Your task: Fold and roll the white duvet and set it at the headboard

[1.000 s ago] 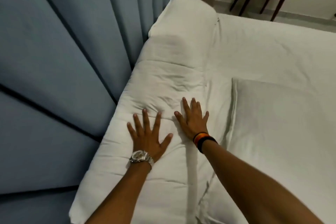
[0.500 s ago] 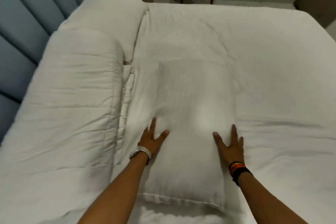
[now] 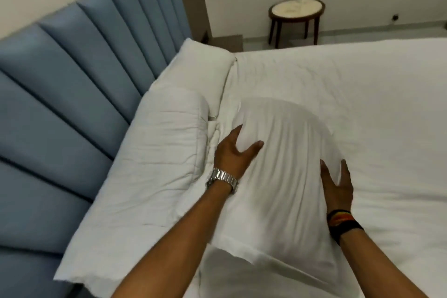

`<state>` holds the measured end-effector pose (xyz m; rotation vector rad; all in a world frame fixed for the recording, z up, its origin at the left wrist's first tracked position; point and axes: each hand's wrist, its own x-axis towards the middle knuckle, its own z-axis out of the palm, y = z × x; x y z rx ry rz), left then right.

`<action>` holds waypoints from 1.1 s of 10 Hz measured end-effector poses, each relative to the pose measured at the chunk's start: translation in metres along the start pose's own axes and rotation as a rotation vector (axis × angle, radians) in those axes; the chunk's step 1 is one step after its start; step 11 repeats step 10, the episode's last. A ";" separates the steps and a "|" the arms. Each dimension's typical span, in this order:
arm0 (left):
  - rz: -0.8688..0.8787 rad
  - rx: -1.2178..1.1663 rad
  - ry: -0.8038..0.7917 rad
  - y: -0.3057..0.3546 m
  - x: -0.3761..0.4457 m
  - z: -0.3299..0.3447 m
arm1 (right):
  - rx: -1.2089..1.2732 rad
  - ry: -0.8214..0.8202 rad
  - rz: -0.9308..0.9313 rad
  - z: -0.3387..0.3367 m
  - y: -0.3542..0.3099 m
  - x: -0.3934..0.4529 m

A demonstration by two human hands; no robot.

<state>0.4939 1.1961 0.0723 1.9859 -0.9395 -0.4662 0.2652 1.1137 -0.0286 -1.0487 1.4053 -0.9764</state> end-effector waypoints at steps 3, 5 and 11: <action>0.018 0.321 0.185 -0.026 -0.017 -0.273 | -0.008 -0.236 -0.209 0.156 -0.083 -0.164; -0.367 0.530 0.022 -0.196 -0.025 -0.357 | -0.503 -0.506 -0.025 0.256 -0.013 -0.242; 0.083 0.613 0.101 -0.257 0.004 -0.314 | -0.797 -0.508 -0.483 0.340 -0.026 -0.243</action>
